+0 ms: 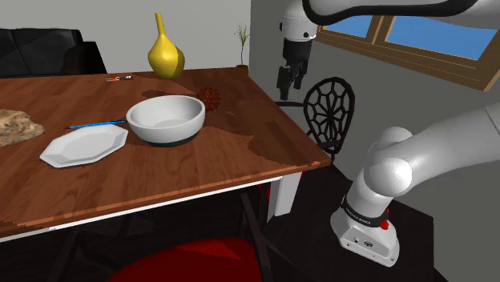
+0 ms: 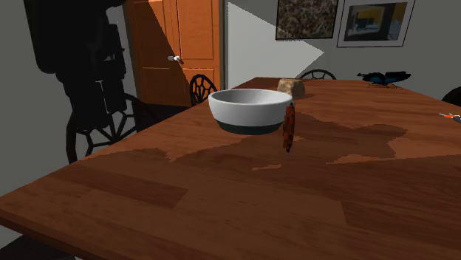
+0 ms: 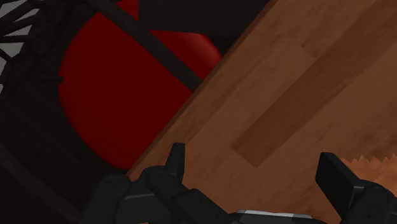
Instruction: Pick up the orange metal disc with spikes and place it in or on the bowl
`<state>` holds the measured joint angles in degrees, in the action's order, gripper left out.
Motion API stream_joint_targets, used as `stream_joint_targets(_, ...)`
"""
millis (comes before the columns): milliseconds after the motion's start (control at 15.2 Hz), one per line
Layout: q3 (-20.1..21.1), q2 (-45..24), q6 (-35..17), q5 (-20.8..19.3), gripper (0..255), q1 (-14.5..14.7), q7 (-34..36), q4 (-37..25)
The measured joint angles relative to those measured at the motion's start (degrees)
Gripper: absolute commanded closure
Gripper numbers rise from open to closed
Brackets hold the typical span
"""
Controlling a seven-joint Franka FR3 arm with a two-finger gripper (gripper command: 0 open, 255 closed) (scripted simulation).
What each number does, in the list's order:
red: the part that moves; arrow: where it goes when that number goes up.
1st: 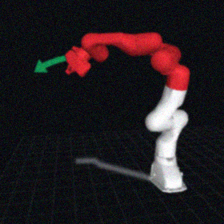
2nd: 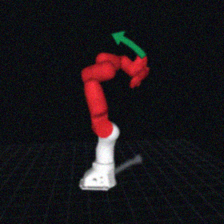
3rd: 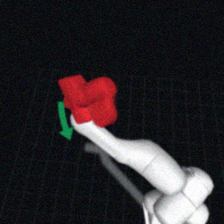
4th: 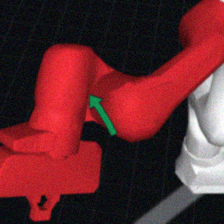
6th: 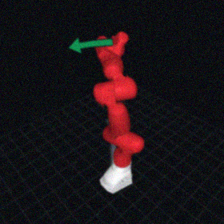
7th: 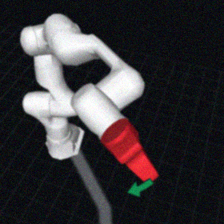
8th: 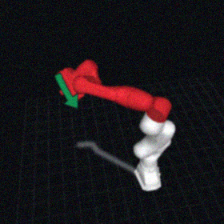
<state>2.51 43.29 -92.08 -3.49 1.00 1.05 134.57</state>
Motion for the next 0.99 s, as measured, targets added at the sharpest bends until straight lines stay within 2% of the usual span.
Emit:
stream_joint_targets(132,-0.5,-1.0,-0.6,-0.2,0,0.2,-1.2,-0.5)
stream_joint_targets(396,-3.6,-8.1,-4.0,-1.3,0,2.3,-10.4,-4.7)
stream_joint_targets(594,-5.6,-15.4,-6.9,-1.3,0,4.2,-17.9,-9.4)
stream_joint_targets(990,-8.1,-28.3,-9.1,0.4,0,7.7,-33.2,-20.4)
